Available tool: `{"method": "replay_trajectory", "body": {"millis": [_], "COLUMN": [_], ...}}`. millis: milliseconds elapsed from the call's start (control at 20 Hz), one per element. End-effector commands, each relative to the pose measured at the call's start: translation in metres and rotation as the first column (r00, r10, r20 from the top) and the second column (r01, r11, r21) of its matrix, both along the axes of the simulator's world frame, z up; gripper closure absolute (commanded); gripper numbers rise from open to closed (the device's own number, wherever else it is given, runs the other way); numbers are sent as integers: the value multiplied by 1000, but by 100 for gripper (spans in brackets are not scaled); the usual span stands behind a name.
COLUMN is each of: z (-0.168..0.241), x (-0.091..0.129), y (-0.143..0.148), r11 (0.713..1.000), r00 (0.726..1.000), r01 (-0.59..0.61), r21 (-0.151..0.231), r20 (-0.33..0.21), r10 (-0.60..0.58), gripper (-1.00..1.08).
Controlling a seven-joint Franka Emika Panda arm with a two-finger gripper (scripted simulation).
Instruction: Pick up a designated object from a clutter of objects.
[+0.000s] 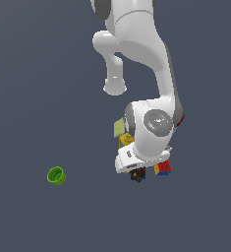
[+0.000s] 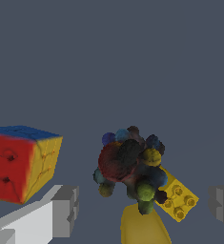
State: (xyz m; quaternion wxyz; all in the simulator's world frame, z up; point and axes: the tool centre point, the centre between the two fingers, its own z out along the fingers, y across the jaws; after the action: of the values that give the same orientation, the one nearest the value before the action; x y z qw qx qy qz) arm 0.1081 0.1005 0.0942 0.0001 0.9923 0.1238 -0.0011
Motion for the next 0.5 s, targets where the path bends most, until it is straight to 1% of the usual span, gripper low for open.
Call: {"method": "replay_trajectory", "body": {"millis": [0, 200, 450], "z": [-1, -15, -42], "x": [0, 0, -1], "y": [0, 0, 0], "r11": [1000, 1000, 1000], "r00": [1000, 1000, 1000], "r01": [0, 0, -1], "r21": [0, 0, 0], "r20": [1, 1, 2], "r10": [0, 0, 1], "gripper": [-92, -92, -92]}}
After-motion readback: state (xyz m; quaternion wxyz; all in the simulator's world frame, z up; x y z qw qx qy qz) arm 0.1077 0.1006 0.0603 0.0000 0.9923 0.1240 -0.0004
